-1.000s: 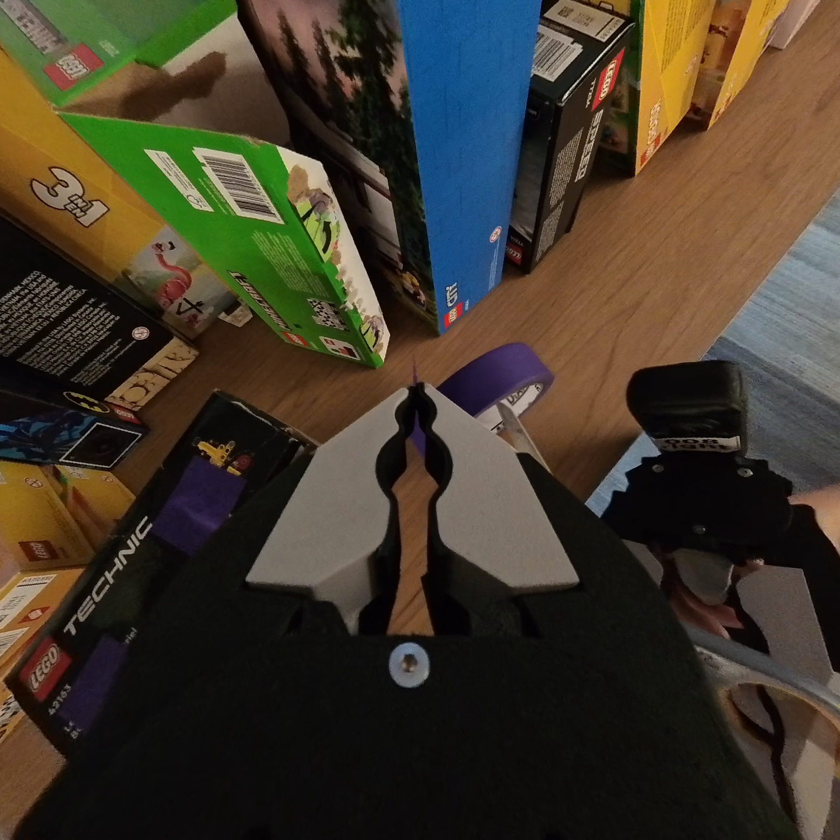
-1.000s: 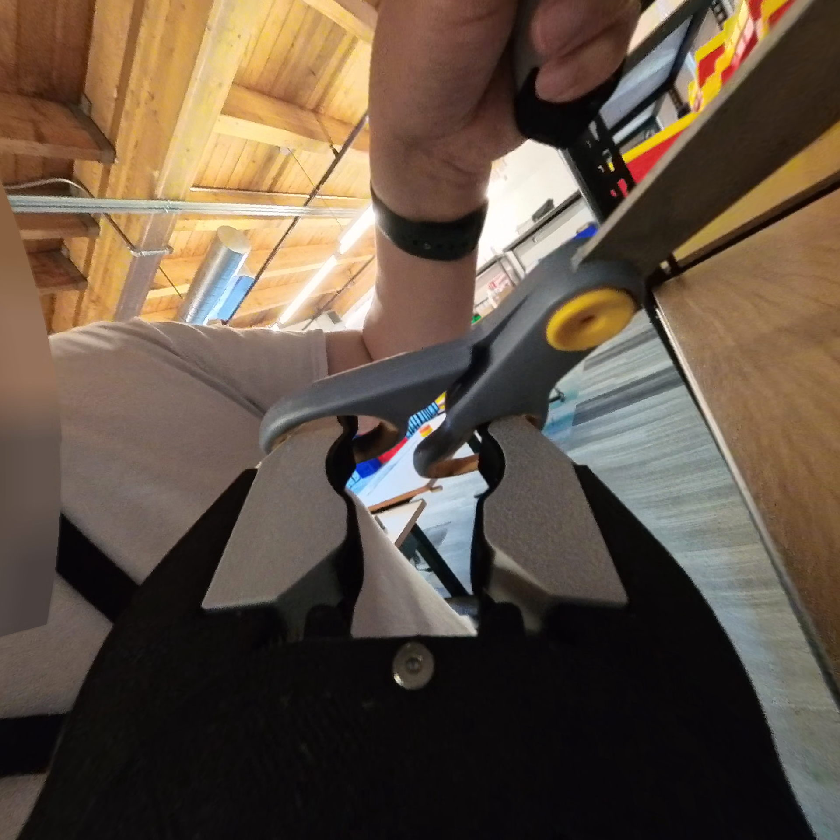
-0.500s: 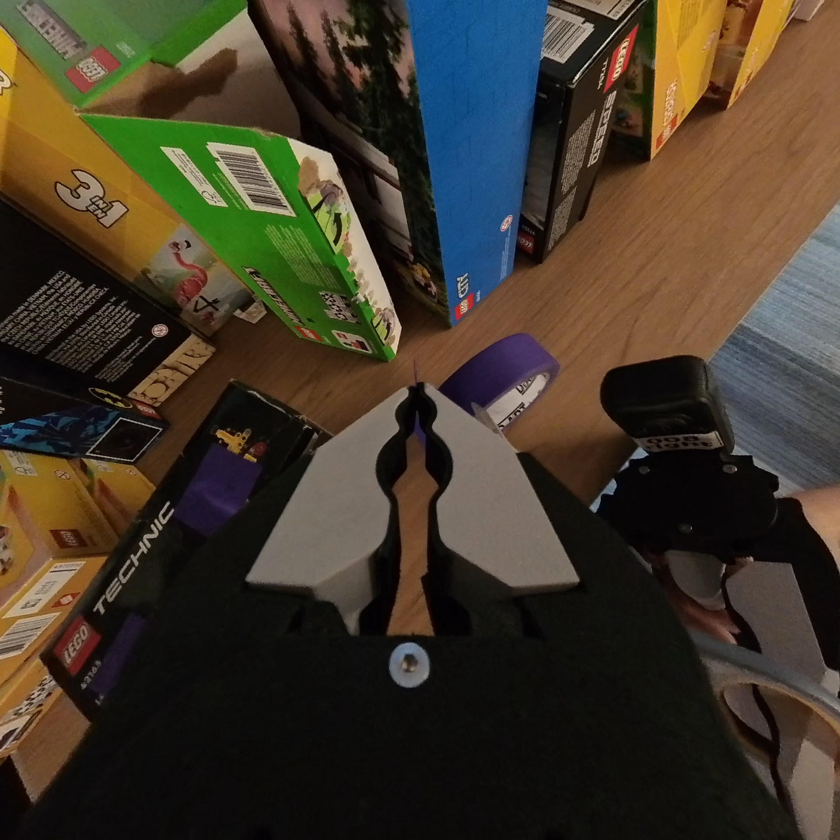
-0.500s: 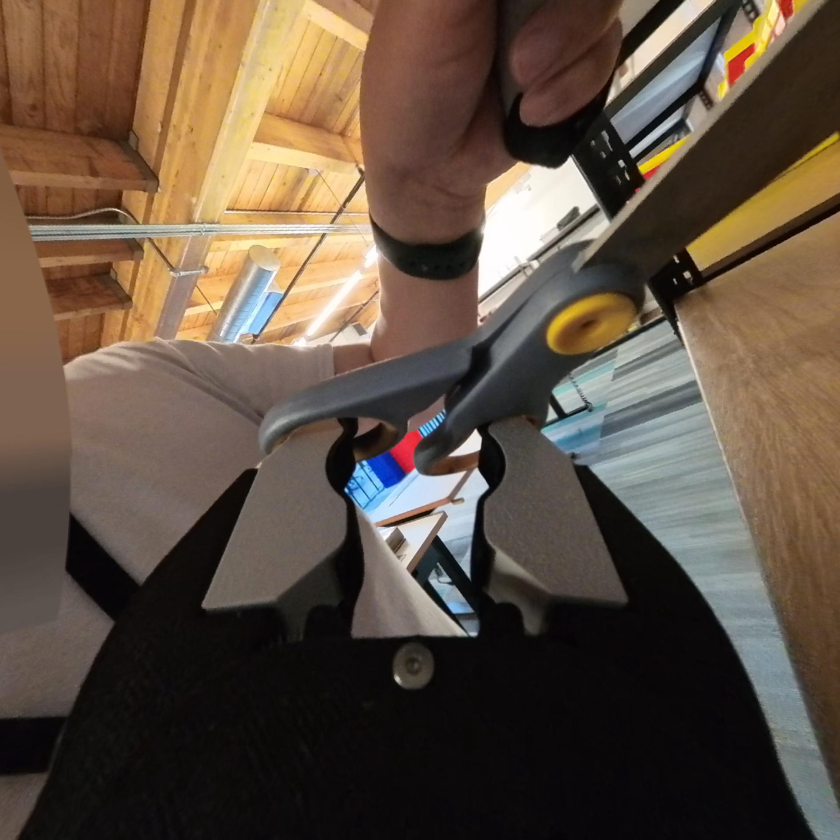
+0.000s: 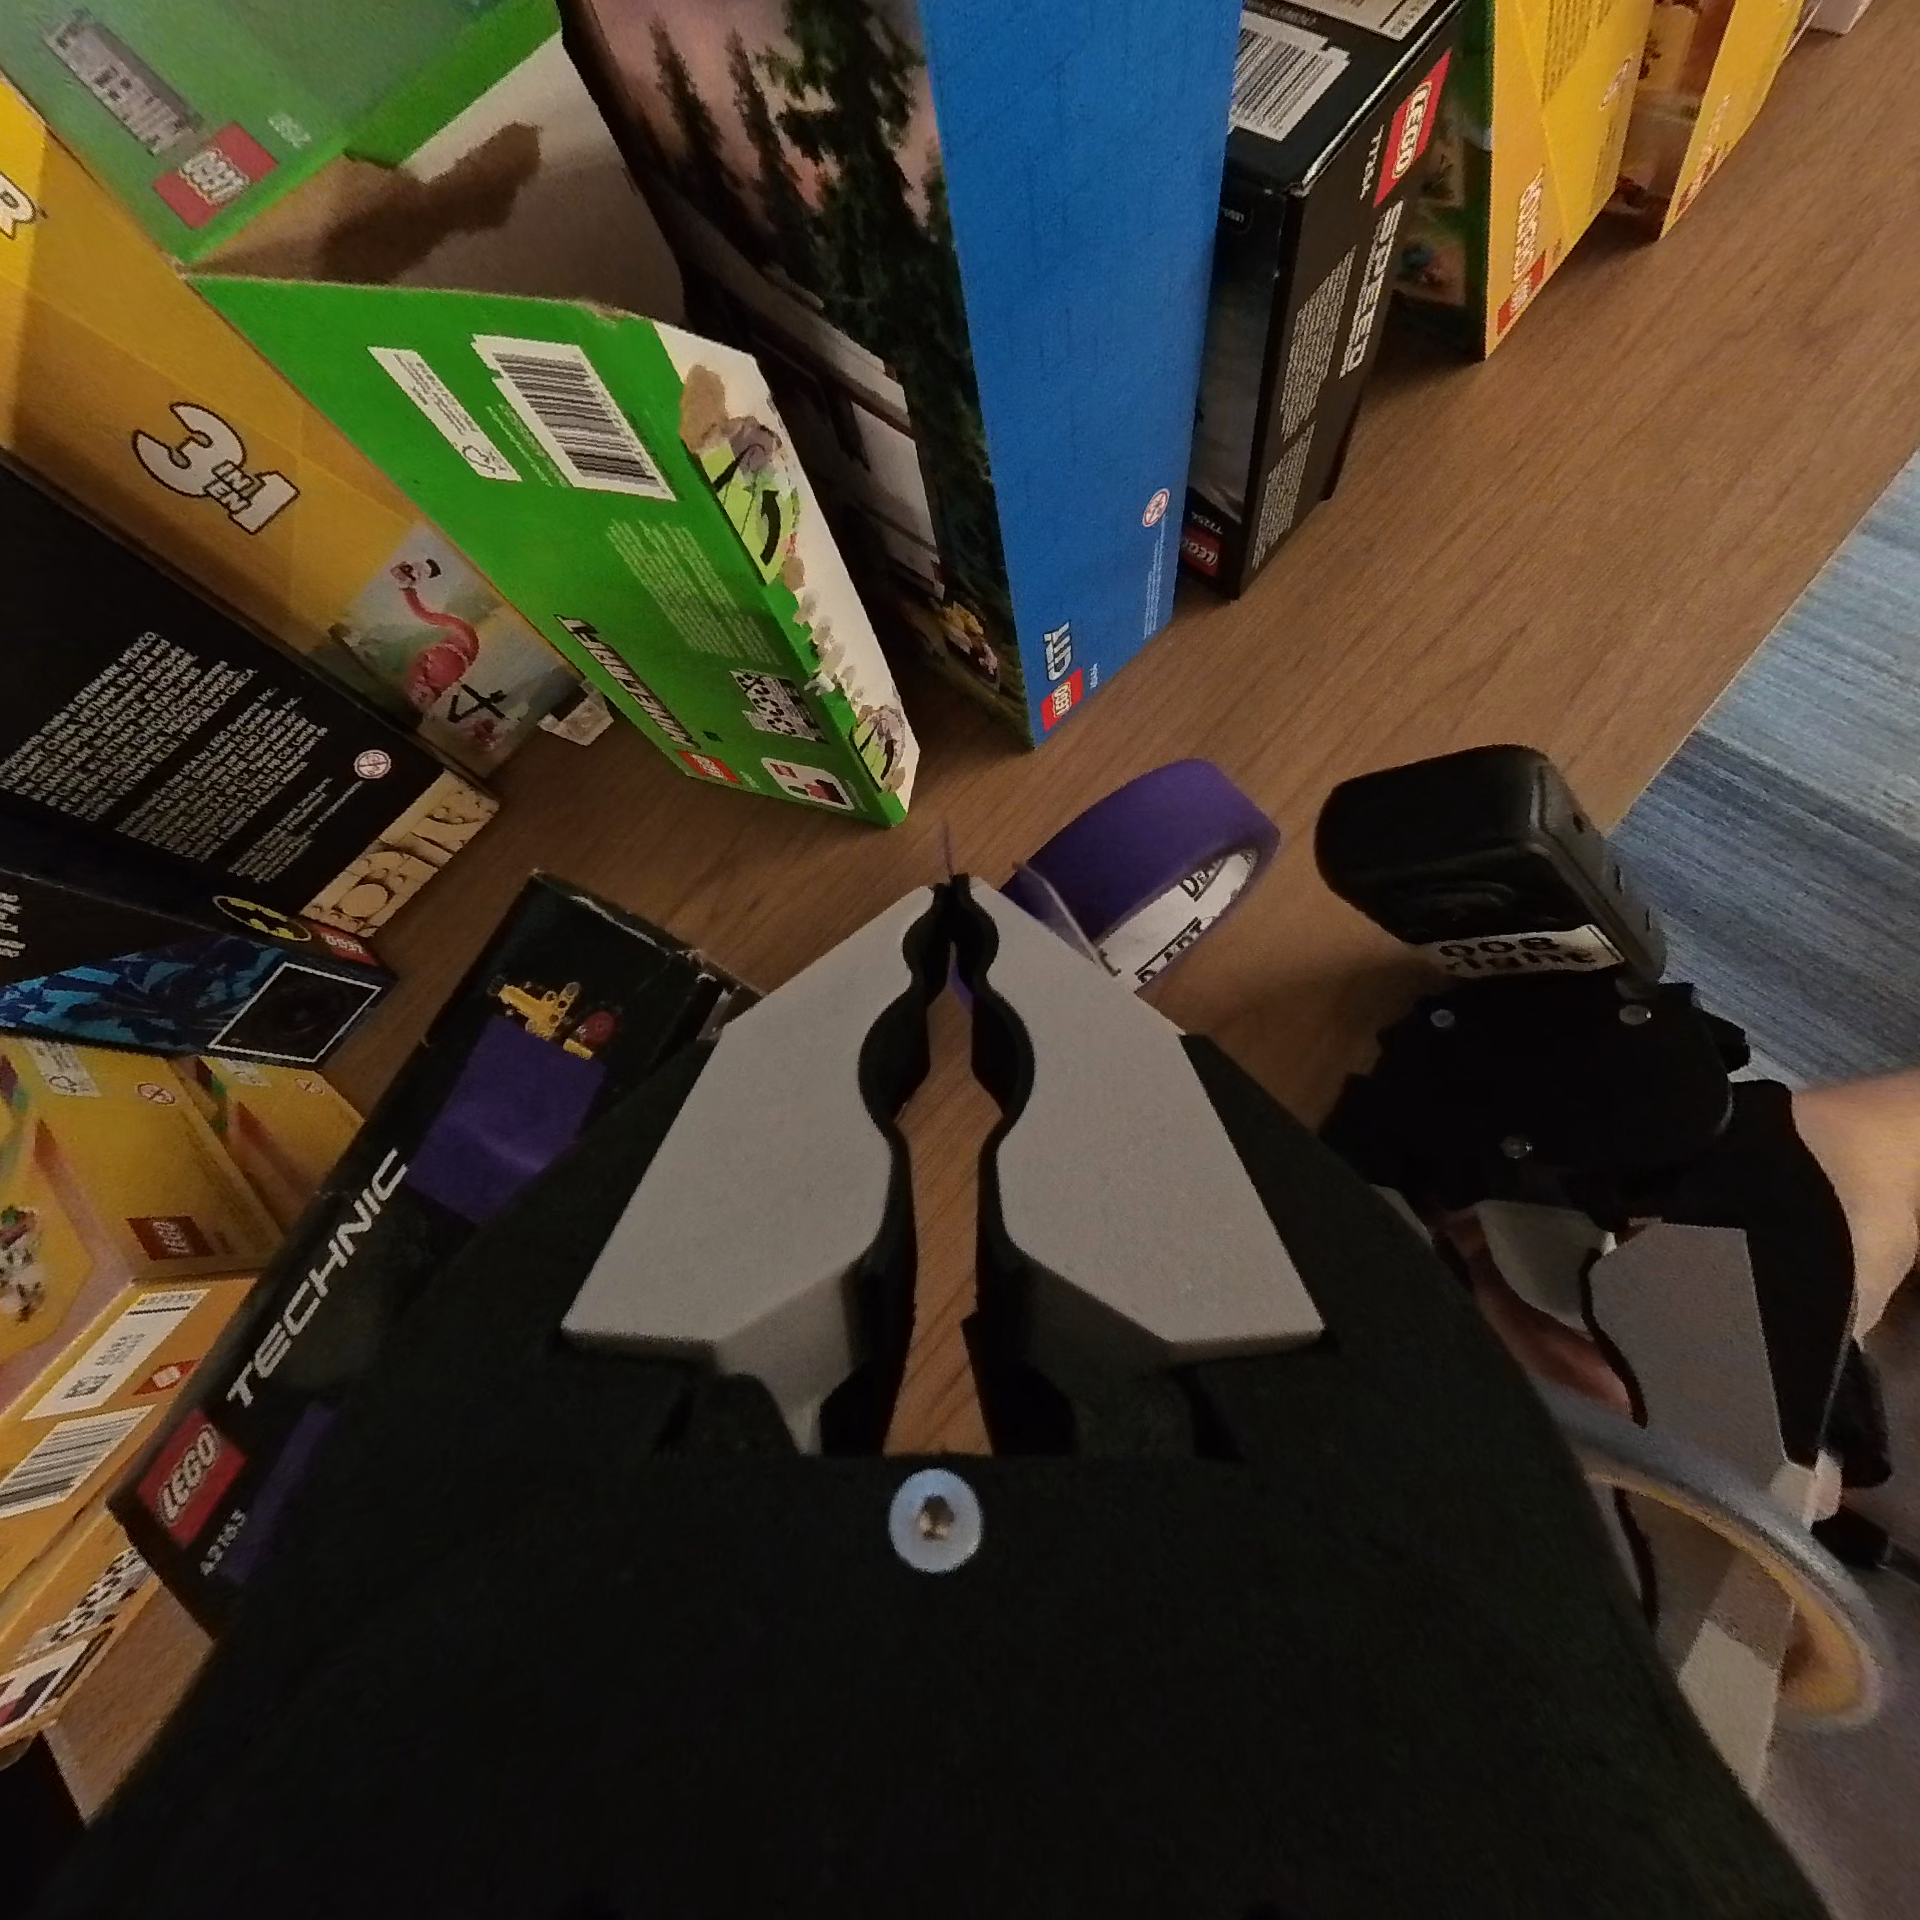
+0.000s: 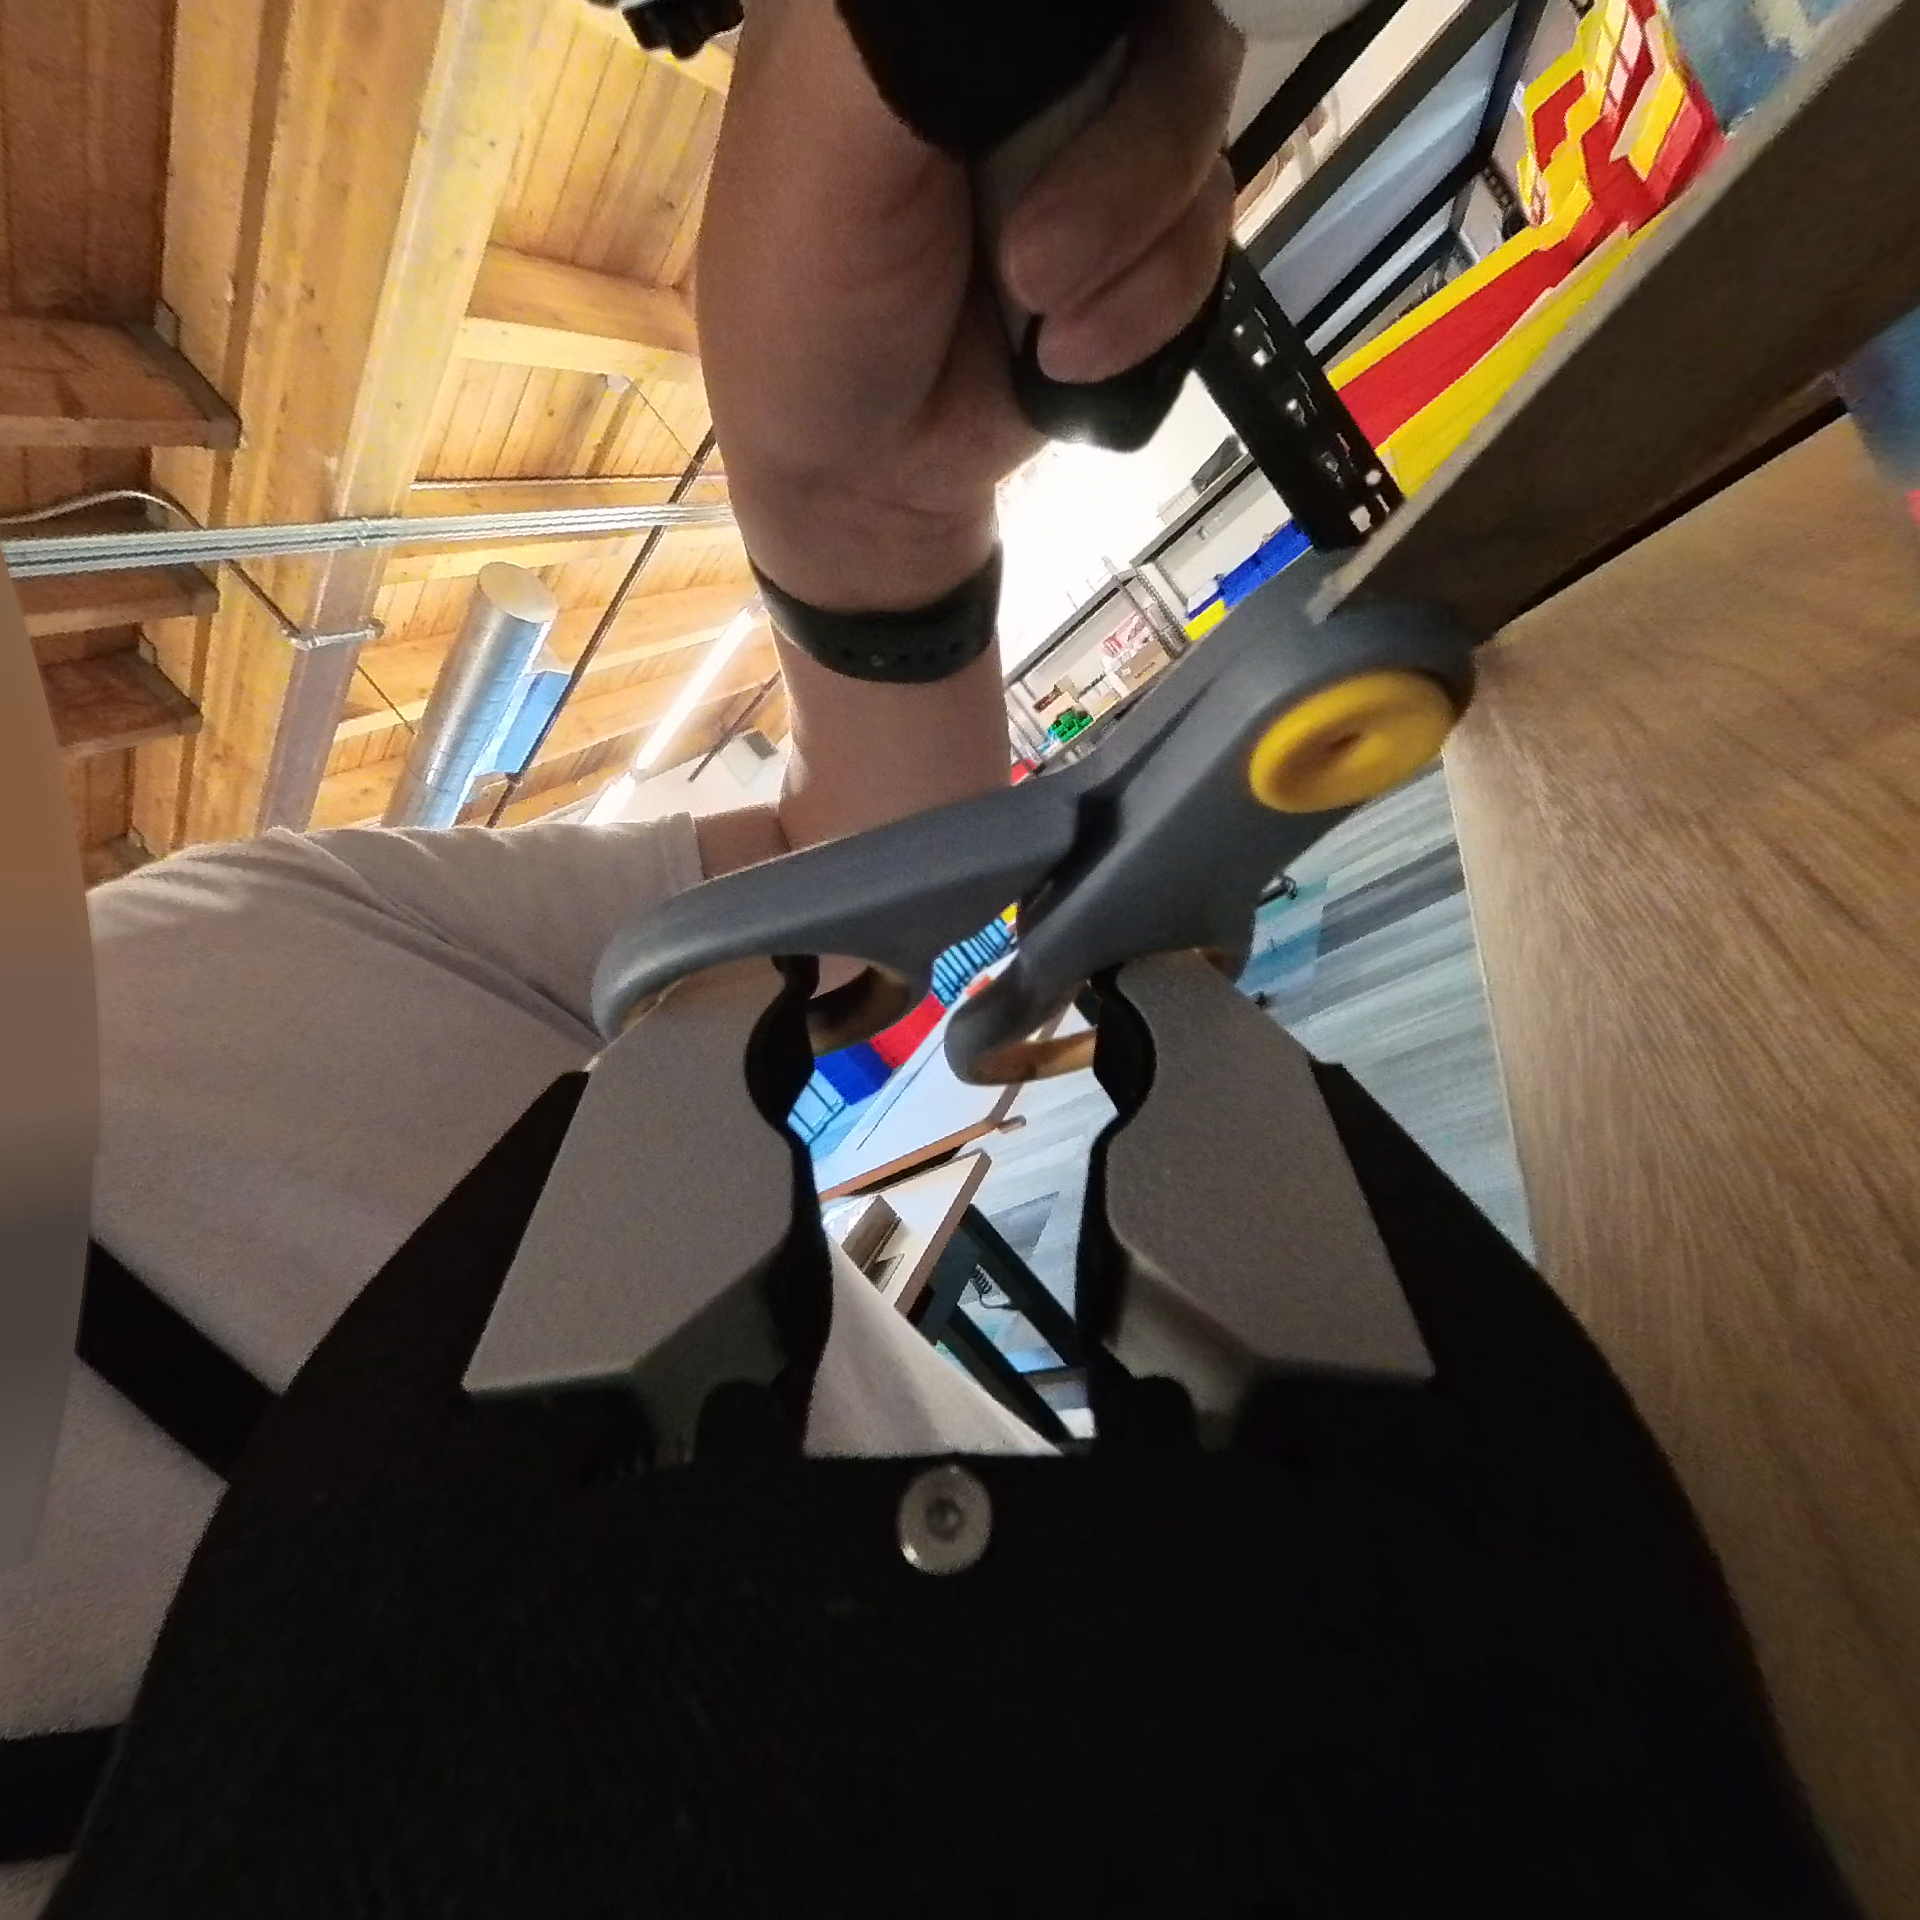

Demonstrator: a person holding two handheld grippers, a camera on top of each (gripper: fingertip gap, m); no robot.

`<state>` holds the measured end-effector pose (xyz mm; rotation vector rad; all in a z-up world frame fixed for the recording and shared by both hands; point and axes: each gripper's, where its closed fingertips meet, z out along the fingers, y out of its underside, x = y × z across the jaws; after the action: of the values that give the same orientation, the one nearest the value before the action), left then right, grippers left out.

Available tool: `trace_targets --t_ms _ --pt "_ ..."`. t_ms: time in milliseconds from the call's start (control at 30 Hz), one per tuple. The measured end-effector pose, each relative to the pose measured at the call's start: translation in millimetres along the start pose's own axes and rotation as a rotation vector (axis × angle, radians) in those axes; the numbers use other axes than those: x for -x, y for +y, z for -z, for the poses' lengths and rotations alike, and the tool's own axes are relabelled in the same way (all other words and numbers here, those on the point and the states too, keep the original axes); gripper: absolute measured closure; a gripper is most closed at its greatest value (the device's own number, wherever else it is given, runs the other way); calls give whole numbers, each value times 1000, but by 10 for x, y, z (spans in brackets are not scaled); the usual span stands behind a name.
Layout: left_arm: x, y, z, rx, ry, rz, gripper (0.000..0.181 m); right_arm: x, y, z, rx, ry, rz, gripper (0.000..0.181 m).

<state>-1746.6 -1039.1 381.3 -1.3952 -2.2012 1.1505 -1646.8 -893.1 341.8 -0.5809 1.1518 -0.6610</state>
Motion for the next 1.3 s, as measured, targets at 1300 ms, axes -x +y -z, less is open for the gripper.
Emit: trace_targets --t_ms 1300 --pt "53 19 12 -26 0 0 181 -82 -160 6 -57 0 -99 149"
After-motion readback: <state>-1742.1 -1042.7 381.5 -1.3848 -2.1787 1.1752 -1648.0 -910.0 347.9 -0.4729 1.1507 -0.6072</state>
